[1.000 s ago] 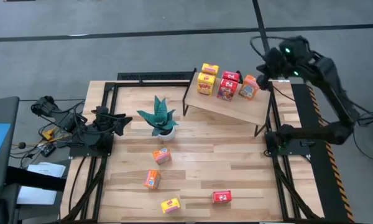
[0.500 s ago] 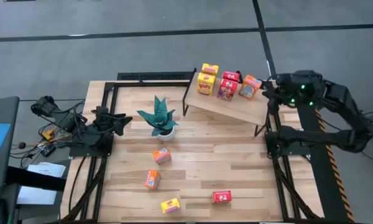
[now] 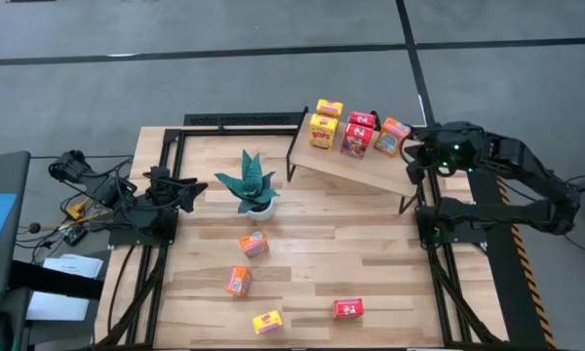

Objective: Stack cereal on shelf
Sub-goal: Put the right orange cereal box on the shelf

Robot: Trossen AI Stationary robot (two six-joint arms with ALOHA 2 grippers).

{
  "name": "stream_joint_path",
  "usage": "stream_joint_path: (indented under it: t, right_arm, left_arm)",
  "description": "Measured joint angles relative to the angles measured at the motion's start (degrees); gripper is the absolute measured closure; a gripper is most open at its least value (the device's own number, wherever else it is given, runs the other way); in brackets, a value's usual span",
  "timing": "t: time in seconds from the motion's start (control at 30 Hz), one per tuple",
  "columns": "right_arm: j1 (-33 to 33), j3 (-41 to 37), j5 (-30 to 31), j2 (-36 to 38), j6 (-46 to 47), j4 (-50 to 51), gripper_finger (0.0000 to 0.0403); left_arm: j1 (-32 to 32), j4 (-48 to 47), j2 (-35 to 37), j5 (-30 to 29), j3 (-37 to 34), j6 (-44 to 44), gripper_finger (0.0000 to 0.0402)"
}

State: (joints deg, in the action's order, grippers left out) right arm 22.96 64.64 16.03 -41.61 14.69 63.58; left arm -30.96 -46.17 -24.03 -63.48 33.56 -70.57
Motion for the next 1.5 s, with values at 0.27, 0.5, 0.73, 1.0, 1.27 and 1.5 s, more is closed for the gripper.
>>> stream_joint_path:
  t: [0.27, 0.5, 0.73, 1.0, 1.27, 1.5]
  right_arm:
    - [0.0, 0.0, 0.7, -1.4, -0.9, 0.0, 0.0391]
    - [-0.1, 0.0, 0.4, -4.5, -1.7, -0.3, 0.0389]
    - [1.1, 0.0, 0.9, -7.1, -4.3, -0.2, 0.0397]
    - [3.4, 0.0, 2.0, -8.4, -6.1, 0.9, 0.0387]
    - [5.1, 0.0, 3.4, -8.3, -6.4, 0.7, 0.0384]
    - [6.5, 0.0, 4.1, -8.4, -7.5, 0.8, 0.0395]
  left_arm:
    - [0.0, -0.6, 0.0, 0.0, 0.0, 0.0, 0.0109]
    - [0.0, -0.9, 0.0, 0.0, 0.0, 0.0, 0.0109]
    - [0.0, -0.9, 0.0, 0.0, 0.0, 0.0, 0.0109]
    - [0.0, -0.9, 0.0, 0.1, 0.0, -0.1, 0.0109]
    - [0.0, -0.9, 0.0, 0.2, 0.0, -0.2, 0.0109]
    - [0.0, -0.9, 0.0, 0.3, 0.0, -0.2, 0.0109]
